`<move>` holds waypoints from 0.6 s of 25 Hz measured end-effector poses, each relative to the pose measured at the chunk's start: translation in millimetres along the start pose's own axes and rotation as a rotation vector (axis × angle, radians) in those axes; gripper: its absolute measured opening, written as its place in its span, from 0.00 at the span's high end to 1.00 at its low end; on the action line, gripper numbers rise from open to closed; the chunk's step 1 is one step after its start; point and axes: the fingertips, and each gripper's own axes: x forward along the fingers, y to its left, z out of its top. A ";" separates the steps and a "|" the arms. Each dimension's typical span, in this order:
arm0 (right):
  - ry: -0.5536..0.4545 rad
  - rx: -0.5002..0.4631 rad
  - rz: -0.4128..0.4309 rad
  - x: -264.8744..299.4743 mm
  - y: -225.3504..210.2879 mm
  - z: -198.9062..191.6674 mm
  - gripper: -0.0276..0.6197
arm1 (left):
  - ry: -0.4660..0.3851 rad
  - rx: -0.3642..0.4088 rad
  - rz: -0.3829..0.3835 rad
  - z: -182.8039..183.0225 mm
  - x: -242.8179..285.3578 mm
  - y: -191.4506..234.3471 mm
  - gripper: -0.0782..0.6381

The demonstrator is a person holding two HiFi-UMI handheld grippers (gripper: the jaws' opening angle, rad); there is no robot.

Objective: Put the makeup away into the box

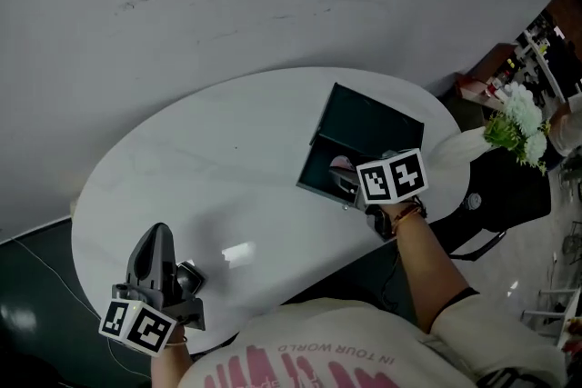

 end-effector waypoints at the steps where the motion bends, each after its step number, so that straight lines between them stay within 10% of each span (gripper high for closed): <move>1: 0.010 -0.012 0.009 5.6 1.8 1.8 0.60 | 0.000 0.017 0.015 -1.2 1.0 1.0 0.89; 15: 0.188 -0.289 0.000 44.3 18.3 -14.9 0.60 | -0.068 -0.013 0.122 -2.2 -4.2 -4.4 0.89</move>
